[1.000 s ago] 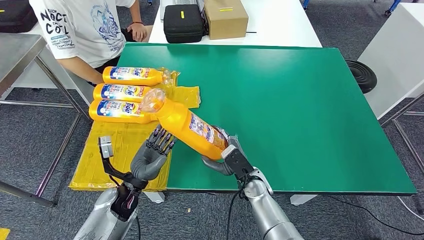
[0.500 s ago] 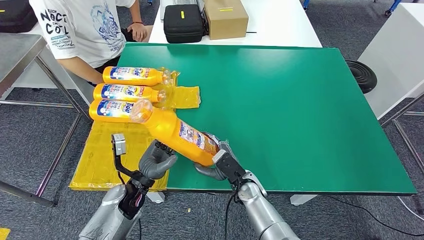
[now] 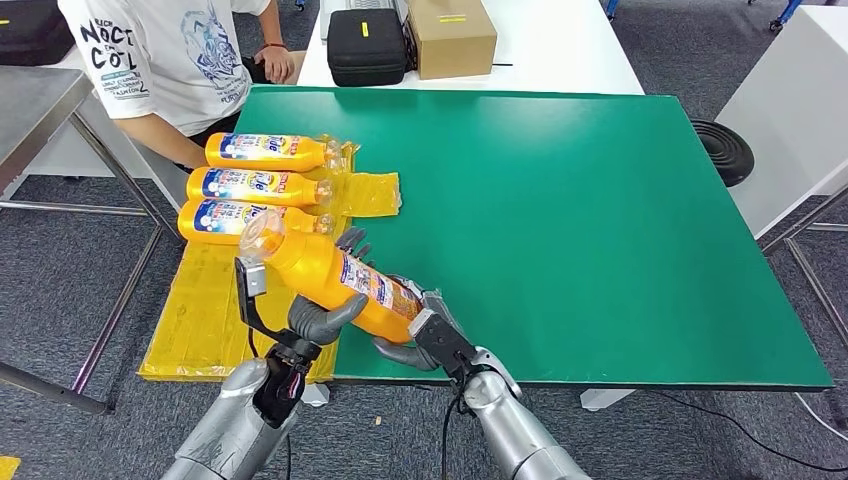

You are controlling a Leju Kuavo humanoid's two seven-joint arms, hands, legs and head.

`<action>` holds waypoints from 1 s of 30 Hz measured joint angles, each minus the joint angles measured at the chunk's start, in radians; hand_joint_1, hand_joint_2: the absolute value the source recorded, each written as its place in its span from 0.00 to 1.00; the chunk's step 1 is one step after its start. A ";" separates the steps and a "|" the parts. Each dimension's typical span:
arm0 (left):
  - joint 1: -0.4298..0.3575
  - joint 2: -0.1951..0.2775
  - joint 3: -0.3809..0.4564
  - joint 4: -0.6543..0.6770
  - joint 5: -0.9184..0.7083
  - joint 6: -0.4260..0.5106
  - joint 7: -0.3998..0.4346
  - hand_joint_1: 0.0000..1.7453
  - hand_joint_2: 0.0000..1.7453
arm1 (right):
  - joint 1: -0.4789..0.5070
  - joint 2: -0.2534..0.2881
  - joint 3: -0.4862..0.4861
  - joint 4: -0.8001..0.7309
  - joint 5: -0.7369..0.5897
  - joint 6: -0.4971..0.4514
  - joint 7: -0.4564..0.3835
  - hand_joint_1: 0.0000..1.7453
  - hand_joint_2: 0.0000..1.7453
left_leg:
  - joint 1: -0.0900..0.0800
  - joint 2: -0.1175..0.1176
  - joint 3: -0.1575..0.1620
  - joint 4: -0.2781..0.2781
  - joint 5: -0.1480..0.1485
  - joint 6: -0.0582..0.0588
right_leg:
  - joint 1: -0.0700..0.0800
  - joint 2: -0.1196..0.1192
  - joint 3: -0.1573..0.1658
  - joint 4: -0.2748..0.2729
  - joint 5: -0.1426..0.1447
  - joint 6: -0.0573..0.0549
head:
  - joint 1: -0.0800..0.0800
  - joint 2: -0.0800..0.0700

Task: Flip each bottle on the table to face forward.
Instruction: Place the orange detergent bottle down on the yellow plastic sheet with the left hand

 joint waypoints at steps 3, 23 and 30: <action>-0.001 -0.002 0.000 0.008 0.041 -0.029 -0.002 0.00 1.00 | -0.003 -0.001 0.003 0.008 -0.004 0.005 0.000 1.00 1.00 | 0.000 0.000 0.000 0.000 0.000 0.000 | 0.000 0.000 0.000 0.000 0.000 0.000 | 0.000 0.000; -0.001 -0.001 0.004 0.027 0.139 -0.132 0.003 0.00 1.00 | -0.010 -0.012 0.020 0.019 -0.028 0.019 -0.007 1.00 1.00 | 0.000 0.000 0.000 0.000 0.000 0.000 | 0.000 0.000 0.000 0.000 0.000 0.000 | 0.000 0.000; -0.001 0.006 0.001 0.024 0.060 -0.181 -0.063 1.00 1.00 | -0.021 -0.014 0.035 0.021 -0.033 0.023 -0.016 1.00 1.00 | 0.000 0.000 0.000 0.000 0.000 0.000 | 0.000 0.000 0.000 0.000 0.000 0.000 | 0.000 0.000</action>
